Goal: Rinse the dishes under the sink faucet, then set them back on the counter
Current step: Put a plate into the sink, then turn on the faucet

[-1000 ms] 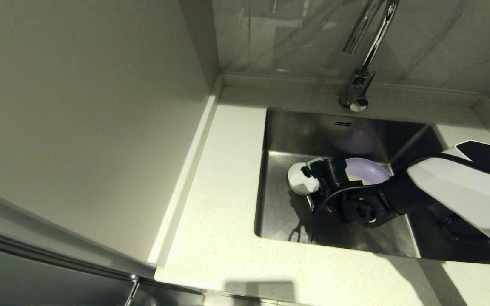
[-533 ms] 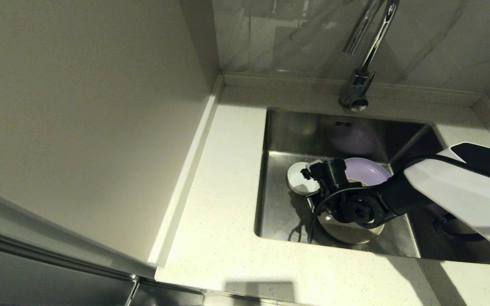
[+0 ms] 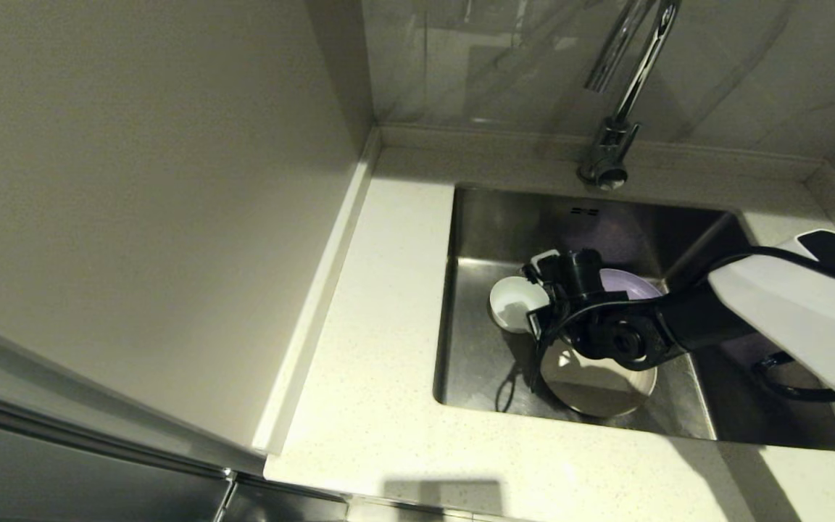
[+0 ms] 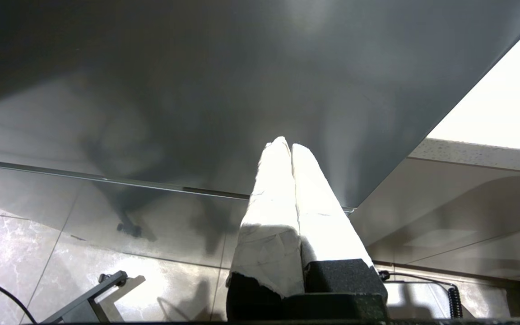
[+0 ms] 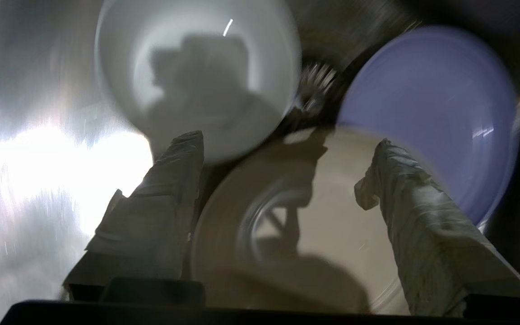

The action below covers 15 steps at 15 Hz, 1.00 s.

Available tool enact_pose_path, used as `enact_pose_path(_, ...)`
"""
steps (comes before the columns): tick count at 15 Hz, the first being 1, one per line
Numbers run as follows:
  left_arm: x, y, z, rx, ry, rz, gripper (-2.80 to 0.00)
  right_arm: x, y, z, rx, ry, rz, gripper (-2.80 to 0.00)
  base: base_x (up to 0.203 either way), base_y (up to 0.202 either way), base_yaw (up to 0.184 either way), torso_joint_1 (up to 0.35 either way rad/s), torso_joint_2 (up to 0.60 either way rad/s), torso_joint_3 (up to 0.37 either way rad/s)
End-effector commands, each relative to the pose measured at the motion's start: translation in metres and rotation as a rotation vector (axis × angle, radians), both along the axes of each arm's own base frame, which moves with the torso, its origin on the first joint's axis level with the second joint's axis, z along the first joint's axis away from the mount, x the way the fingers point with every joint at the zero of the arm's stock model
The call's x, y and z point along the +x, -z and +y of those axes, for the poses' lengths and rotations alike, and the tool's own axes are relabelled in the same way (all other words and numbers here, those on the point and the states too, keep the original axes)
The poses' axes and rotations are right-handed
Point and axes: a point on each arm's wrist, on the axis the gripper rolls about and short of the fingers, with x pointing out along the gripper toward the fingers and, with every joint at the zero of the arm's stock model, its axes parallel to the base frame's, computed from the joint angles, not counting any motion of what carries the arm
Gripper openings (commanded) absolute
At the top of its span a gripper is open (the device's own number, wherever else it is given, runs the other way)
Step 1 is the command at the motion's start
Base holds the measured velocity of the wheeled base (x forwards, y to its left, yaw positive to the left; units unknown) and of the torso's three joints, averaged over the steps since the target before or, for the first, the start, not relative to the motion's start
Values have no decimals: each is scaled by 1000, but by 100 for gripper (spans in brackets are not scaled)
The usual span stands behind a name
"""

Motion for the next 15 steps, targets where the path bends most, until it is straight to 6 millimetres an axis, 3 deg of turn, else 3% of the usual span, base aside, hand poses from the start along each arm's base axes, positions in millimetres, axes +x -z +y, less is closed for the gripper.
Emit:
enact_pose_path(1, 0, 0, 0, 0, 0, -3, -280, 3, -46, -14, 60, 41, -129, 0, 0, 0, 0, 0, 0, 0)
enact_pose_path(5, 0, 0, 0, -1, 0, -3, -280, -8, -110, -65, 153, 162, -296, 0, 0, 0, 0, 0, 0, 0)
enact_pose_path(9, 0, 0, 0, -1, 0, -3, -280, -27, -126, -107, 147, 254, -317, 0, 0, 0, 0, 0, 0, 0)
enact_pose_path(10, 0, 0, 0, 1, 0, -3, -280, -30, -130, -109, 160, 261, -330, -235, 0, 0, 0, 0, 0, 0)
enact_pose_path(11, 0, 0, 0, -1, 0, -5, -280, -33, -134, -111, 170, 266, -338, -280, 0, 0, 0, 0, 0, 0)
enact_pose_path(15, 0, 0, 0, -1, 0, -3, -280, -39, -144, -123, 139, 284, -349, -280, 0, 0, 0, 0, 0, 0)
